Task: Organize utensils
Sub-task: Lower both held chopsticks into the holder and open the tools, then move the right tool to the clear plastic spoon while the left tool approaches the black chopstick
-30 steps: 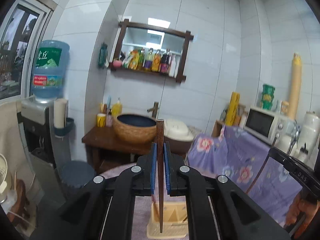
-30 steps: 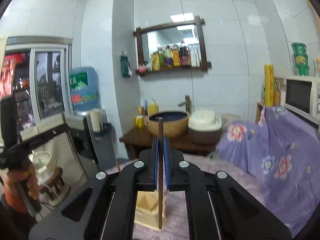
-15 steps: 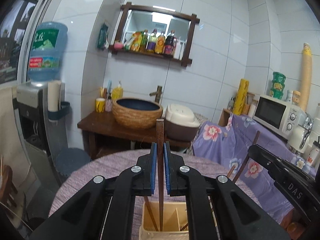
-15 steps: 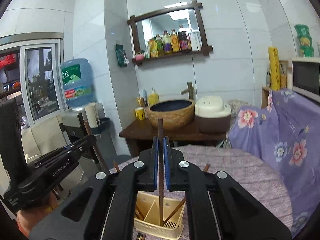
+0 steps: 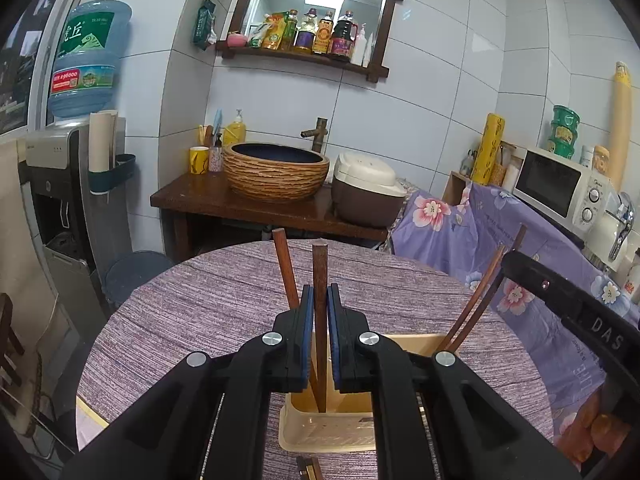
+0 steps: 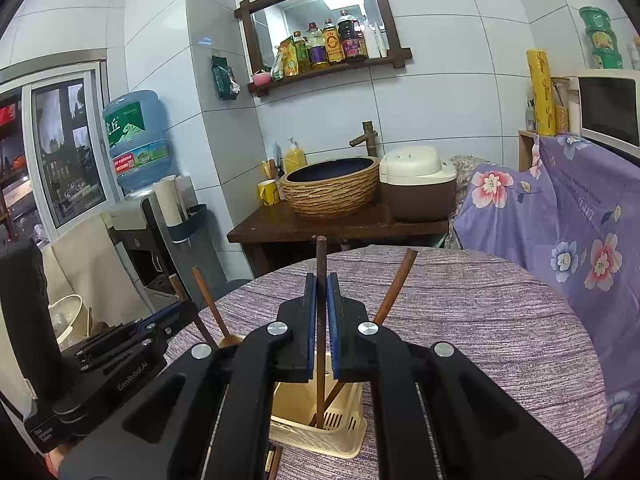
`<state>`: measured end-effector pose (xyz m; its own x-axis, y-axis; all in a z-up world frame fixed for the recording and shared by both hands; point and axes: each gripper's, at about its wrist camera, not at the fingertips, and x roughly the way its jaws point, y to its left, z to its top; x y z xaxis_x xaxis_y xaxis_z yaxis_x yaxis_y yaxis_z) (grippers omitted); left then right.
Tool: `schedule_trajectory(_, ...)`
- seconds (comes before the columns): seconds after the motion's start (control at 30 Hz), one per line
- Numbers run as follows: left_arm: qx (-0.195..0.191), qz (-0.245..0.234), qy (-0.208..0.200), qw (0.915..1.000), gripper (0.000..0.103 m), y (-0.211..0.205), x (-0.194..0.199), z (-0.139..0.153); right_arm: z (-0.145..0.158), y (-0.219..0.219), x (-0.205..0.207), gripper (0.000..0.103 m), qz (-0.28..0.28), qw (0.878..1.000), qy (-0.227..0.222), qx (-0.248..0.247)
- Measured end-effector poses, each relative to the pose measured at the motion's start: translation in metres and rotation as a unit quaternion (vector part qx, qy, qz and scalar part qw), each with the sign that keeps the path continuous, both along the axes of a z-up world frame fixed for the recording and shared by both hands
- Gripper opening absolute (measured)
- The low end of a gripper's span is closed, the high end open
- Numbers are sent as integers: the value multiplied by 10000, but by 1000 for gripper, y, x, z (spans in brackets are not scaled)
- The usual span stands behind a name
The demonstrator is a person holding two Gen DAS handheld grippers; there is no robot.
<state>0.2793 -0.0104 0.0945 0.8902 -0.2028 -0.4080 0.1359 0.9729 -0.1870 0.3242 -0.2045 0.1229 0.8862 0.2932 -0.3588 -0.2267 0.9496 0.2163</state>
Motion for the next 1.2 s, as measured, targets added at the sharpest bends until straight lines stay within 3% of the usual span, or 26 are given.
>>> schedule_trajectory(0.13, 87, -114, 45, 9999, 11, -3, -3, 0, -4, 0, -1, 7, 93, 9998, 148, 108)
schedule_trajectory(0.27, 153, -117, -36, 9998, 51, -4, -17, -1, -7, 0, -8, 8, 74, 9998, 193, 75)
schedule_trajectory(0.3, 174, -105, -74, 9998, 54, -4, -22, -2, -8, 0, -11, 10, 41, 9998, 190, 58)
schedule_trajectory(0.37, 288, -118, -69, 9995, 56, -5, -32, -4, -9, -1, -20, 20, -51, 9999, 151, 19)
schedule_trajectory(0.43, 339, -129, -21, 9993, 62, -4, -40, -7, -10, 0, -30, 49, -128, 9999, 82, -68)
schedule_trajectory(0.5, 358, -84, 49, 9993, 67, -1, -49, -12, -11, 0, -40, 58, -191, 9997, 17, -178)
schedule_trajectory(0.6, 442, -65, 267, 9986, 67, 3, -62, -26, -19, 1, -58, 59, -210, 9992, 147, -302)
schedule_trajectory(0.73, 472, -203, 922, 9944, 66, 7, -77, -65, -50, 0, -80, 71, -334, 9966, 513, -558)
schedule_trajectory(0.8, 491, -258, 1225, 9909, 55, 6, -85, -87, -77, 2, -90, 71, -369, 9931, 805, -773)
schedule_trajectory(0.97, 523, -503, 1927, 9786, 43, -1, -102, -138, -144, -3, -106, 71, -434, 9814, 1692, -797)
schedule_trajectory(1.2, 556, -630, 2249, 9708, 34, -11, -114, -163, -179, -8, -124, 71, -484, 9745, 2069, -715)
